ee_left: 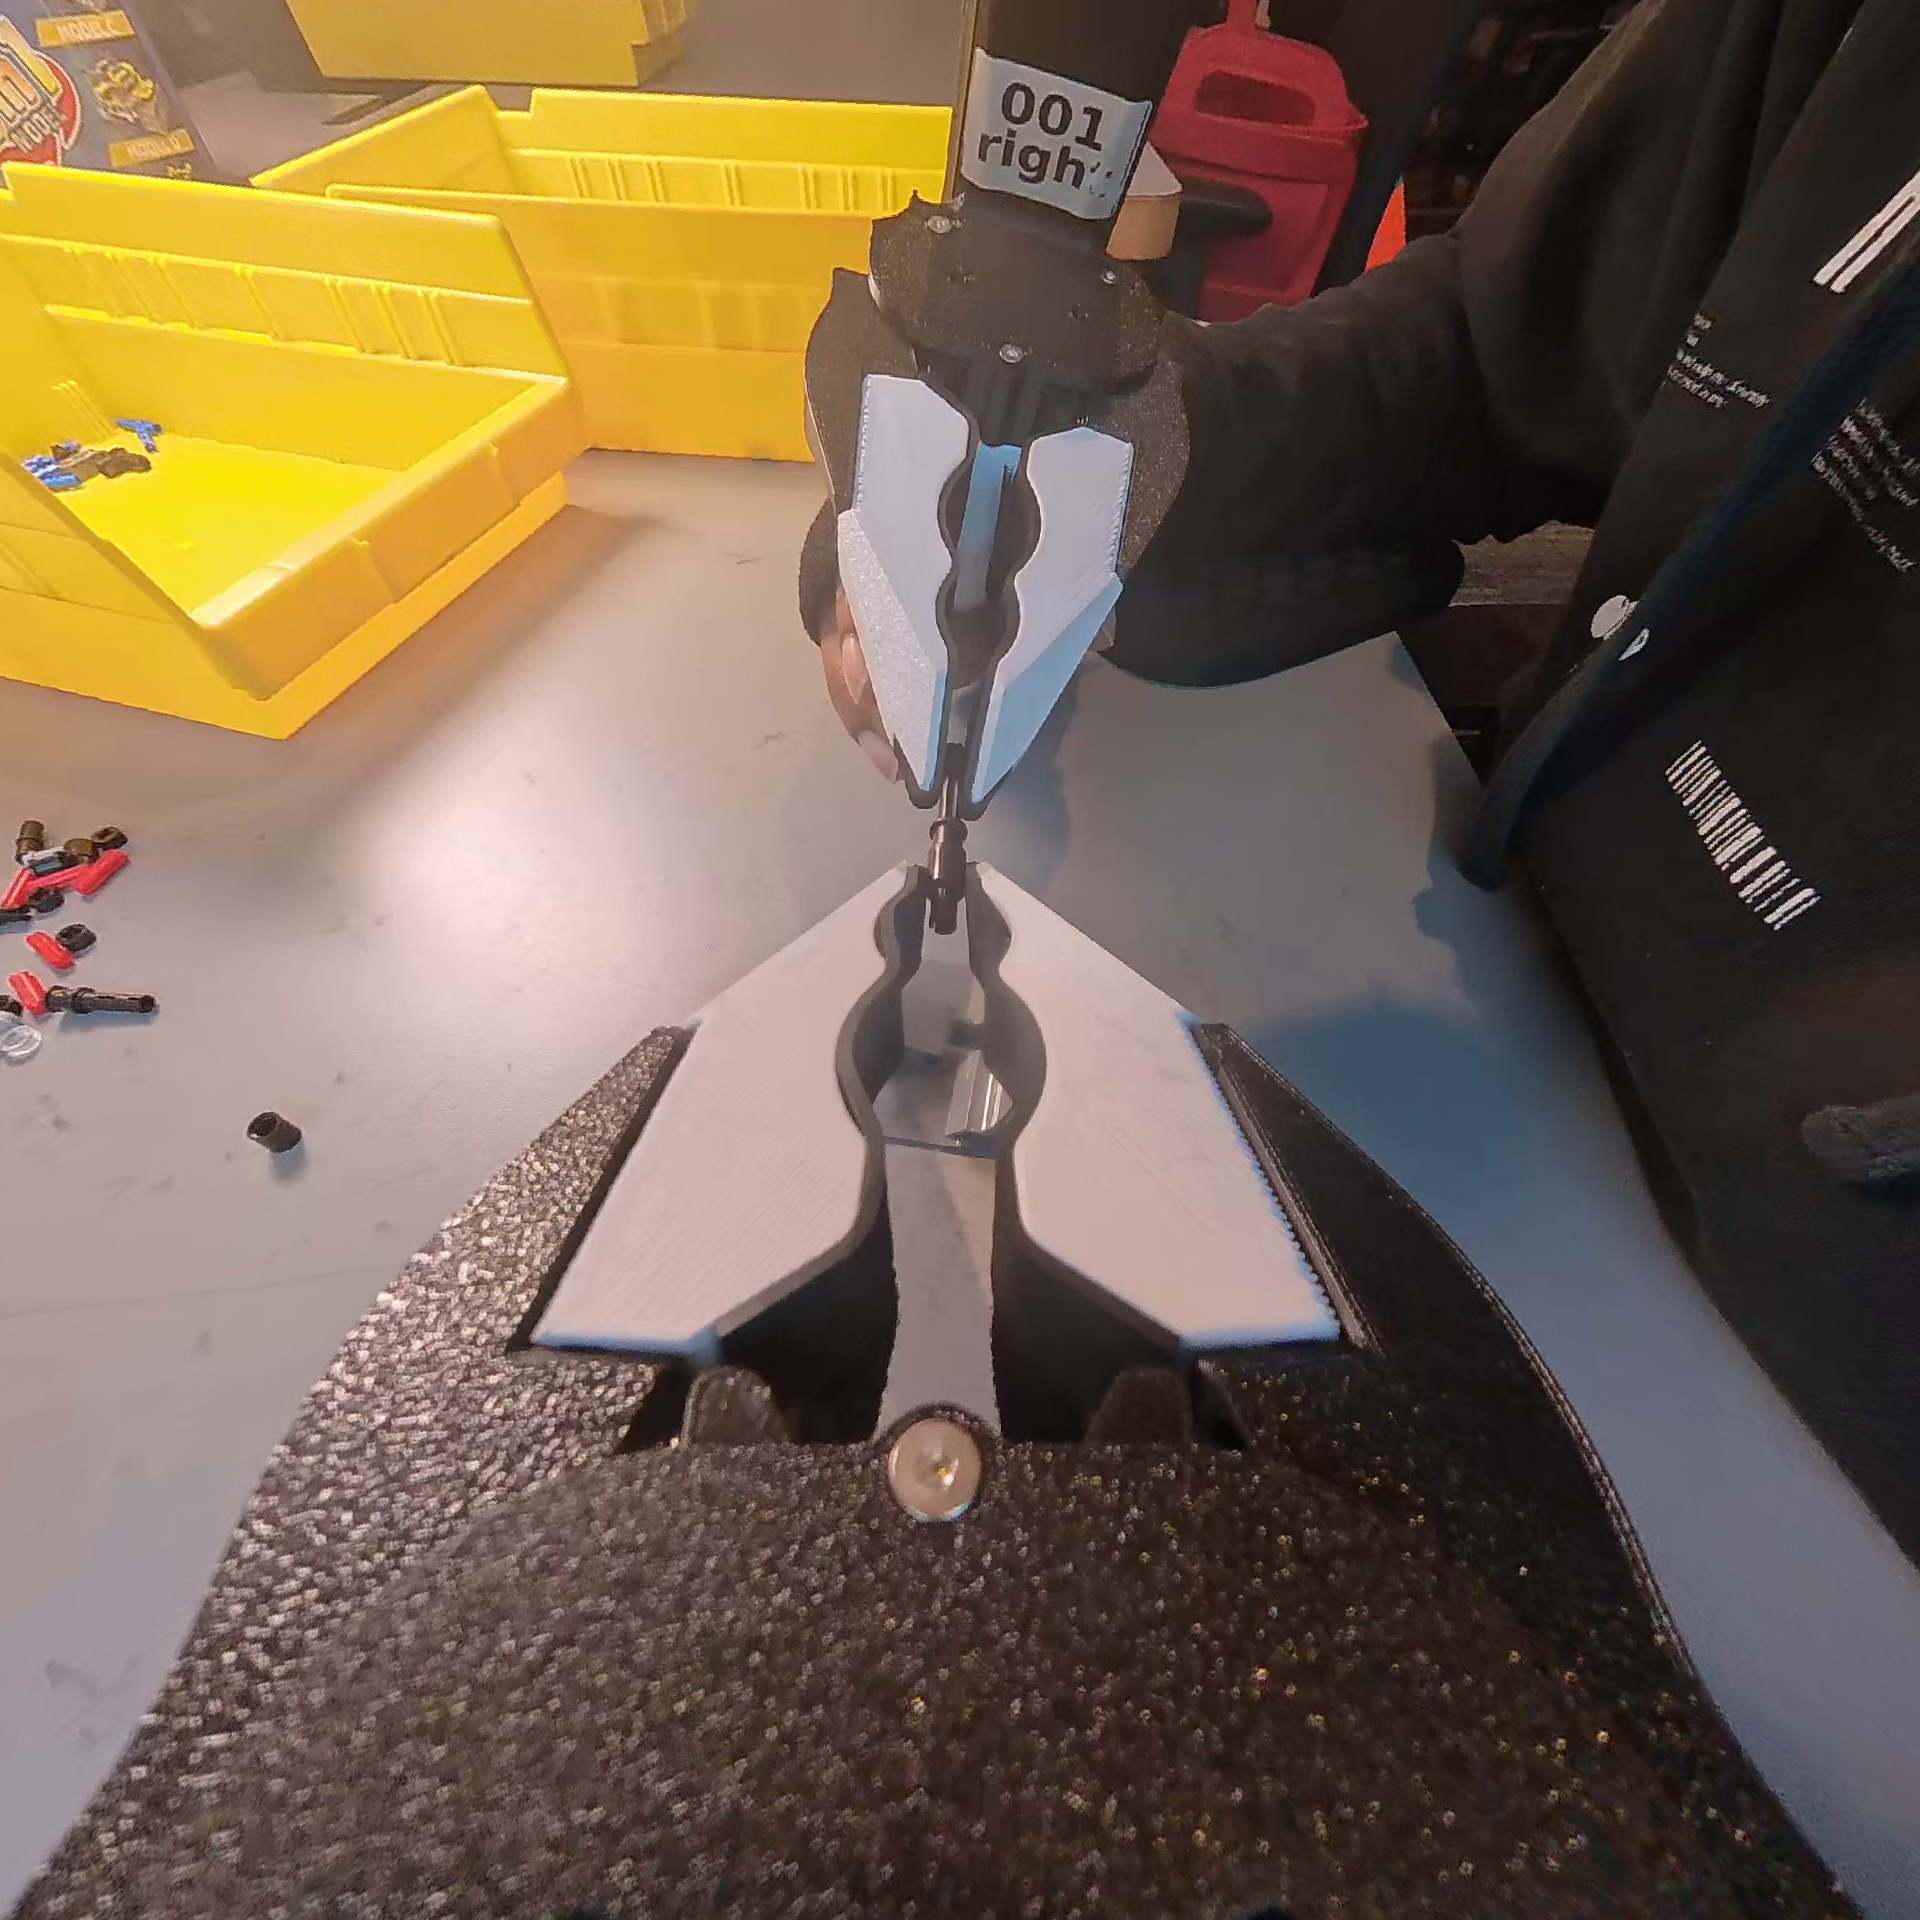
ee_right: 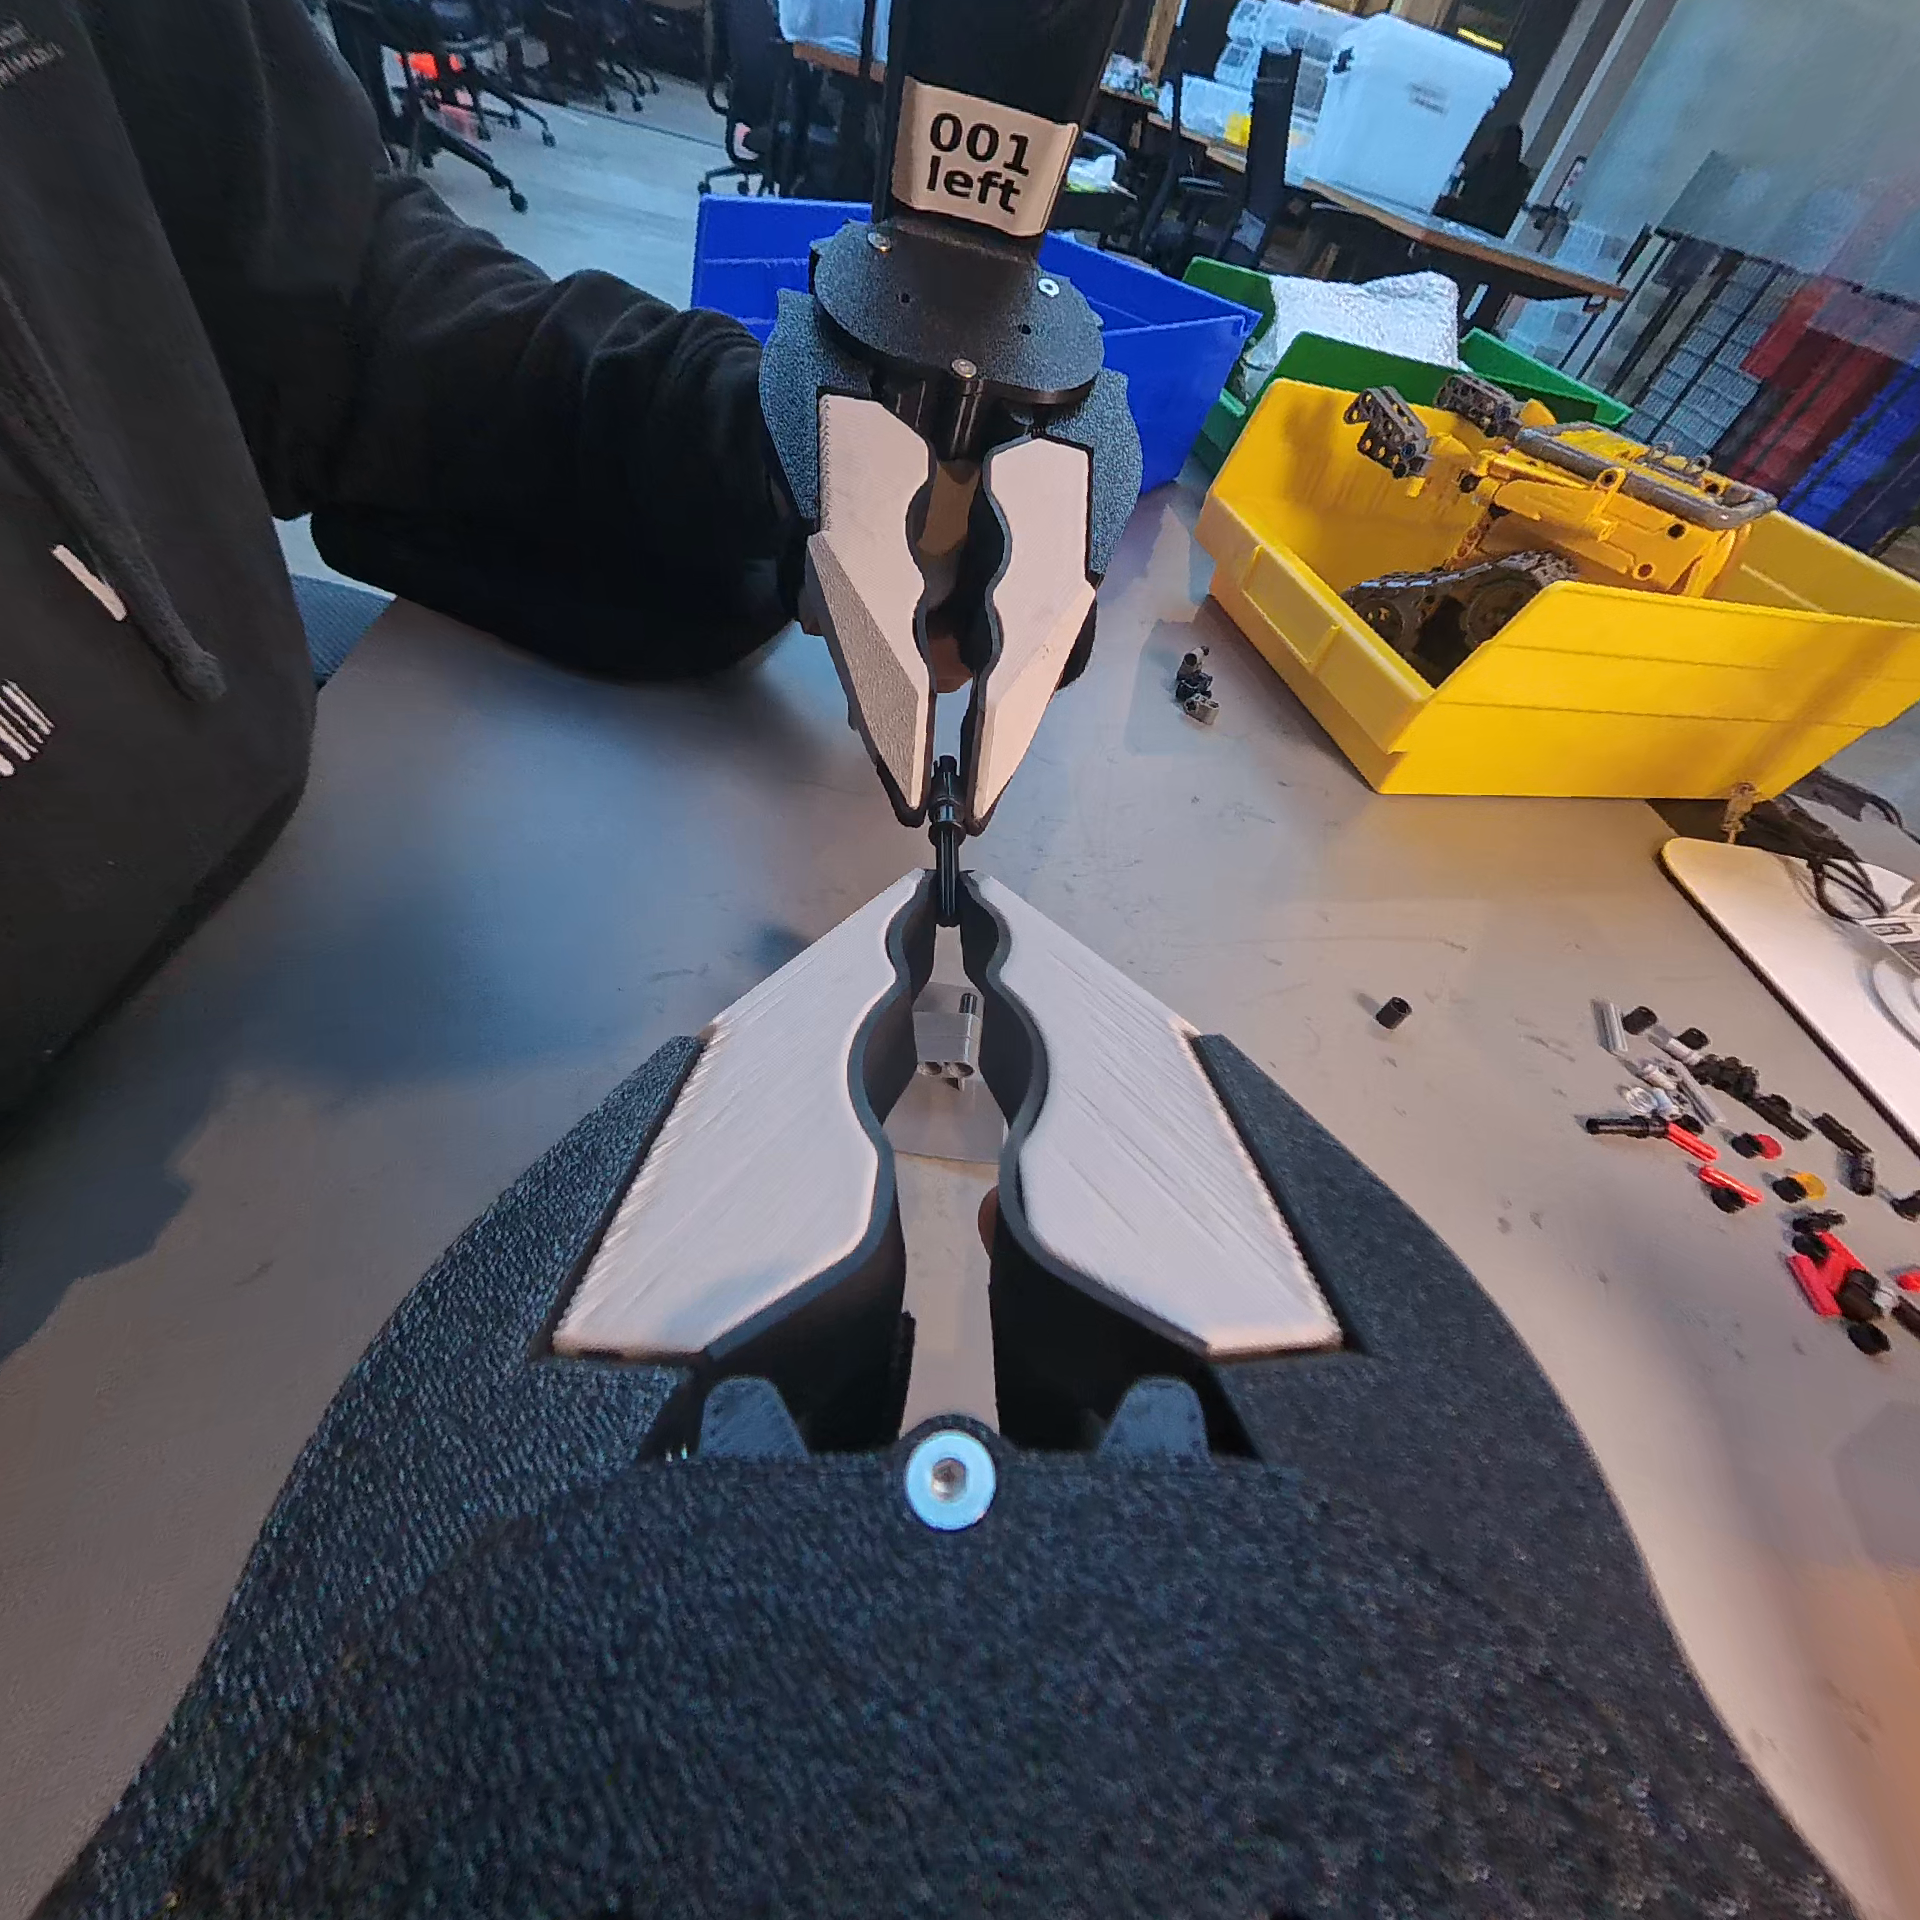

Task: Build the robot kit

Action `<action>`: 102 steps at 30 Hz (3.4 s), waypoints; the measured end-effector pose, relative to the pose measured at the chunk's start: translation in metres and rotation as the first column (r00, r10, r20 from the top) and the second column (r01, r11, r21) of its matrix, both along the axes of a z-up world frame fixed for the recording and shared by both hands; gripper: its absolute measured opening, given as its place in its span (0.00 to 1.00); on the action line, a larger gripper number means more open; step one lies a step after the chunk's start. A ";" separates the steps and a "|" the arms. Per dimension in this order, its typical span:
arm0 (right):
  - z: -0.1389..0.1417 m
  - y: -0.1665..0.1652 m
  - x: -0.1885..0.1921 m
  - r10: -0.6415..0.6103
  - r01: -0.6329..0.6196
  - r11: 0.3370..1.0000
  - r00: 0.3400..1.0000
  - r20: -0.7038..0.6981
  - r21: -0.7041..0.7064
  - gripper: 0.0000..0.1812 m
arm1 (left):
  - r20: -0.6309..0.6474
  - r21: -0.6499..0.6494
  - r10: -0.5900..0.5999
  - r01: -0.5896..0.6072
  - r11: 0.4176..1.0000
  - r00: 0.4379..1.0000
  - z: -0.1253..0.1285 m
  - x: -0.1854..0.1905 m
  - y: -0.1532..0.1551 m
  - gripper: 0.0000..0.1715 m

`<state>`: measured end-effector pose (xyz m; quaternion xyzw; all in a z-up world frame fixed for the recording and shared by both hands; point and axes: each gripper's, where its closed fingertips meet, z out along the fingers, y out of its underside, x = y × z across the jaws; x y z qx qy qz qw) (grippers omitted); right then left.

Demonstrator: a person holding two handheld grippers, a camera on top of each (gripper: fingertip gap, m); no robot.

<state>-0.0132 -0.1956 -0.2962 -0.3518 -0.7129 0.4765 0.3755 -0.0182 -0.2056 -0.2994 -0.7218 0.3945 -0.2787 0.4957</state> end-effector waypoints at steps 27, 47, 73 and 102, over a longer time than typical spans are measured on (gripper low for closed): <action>-0.012 0.035 -0.002 -0.141 0.138 0.989 0.988 0.069 0.047 0.05 | -0.257 -0.145 0.109 -0.150 0.978 0.960 -0.051 -0.082 -0.008 0.04; -0.024 0.048 -0.004 -0.202 0.197 0.979 0.972 0.121 0.056 0.05 | -0.360 -0.161 0.126 -0.195 0.968 0.924 -0.065 -0.092 -0.011 0.10; 0.011 0.083 -0.007 -0.366 0.364 0.930 0.929 -0.053 -0.054 0.04 | 0.481 0.206 0.608 -0.755 0.623 0.632 0.088 -0.161 0.035 0.00; 0.019 0.110 -0.002 -0.471 0.465 0.882 0.876 -0.102 -0.080 0.04 | 0.290 0.146 0.700 -0.753 0.642 0.653 0.067 -0.171 0.043 0.00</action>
